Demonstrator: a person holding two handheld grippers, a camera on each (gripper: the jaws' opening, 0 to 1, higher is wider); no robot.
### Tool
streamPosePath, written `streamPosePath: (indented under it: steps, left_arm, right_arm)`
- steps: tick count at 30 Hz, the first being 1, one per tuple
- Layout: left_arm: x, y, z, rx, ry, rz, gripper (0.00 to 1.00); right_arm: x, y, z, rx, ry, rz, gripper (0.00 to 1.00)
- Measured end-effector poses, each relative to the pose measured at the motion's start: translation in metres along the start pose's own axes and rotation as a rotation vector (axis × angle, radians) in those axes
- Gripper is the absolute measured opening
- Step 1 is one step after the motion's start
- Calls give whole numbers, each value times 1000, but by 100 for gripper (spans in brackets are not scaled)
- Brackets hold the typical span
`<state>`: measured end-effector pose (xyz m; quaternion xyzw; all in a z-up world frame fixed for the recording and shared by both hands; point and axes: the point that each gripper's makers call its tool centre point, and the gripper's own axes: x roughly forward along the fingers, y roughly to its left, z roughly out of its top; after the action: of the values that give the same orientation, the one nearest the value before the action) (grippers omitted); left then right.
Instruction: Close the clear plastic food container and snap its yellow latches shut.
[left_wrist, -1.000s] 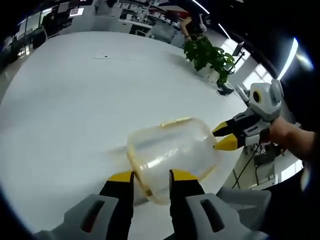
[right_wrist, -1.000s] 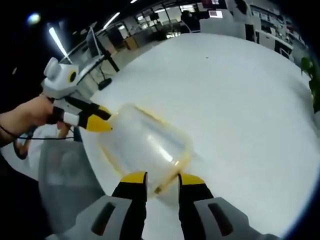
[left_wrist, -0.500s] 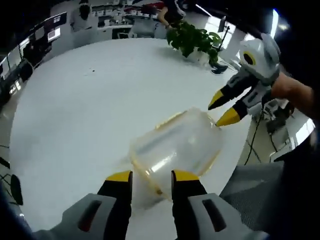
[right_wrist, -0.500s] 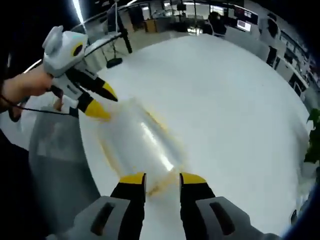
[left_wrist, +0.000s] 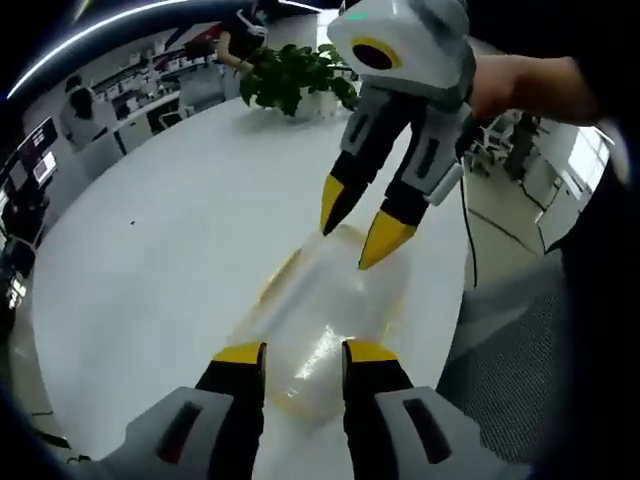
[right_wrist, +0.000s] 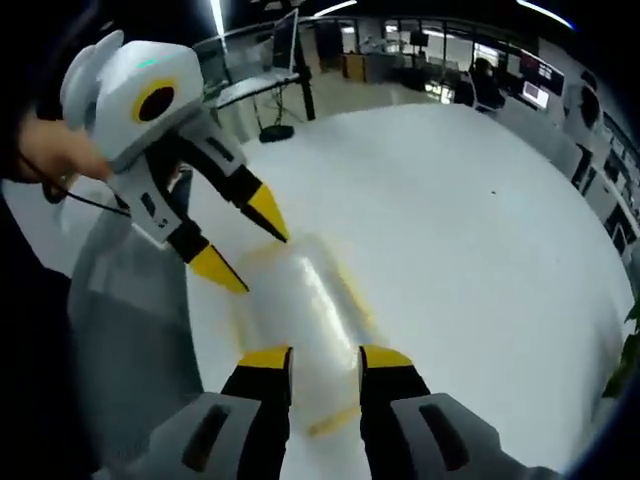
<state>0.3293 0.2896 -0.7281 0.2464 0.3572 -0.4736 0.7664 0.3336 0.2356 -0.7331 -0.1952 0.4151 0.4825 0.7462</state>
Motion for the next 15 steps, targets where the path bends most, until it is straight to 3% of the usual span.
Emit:
streamPosePath:
  steps: [4,15]
  left_arm:
    - [7,-3,7,32,-9,-25,27]
    - [16,-25,3,101,28,-46,27]
  right_arm:
    - [8,3,3,-40,18,4,24]
    - [19,8,10,-88,21,15,23]
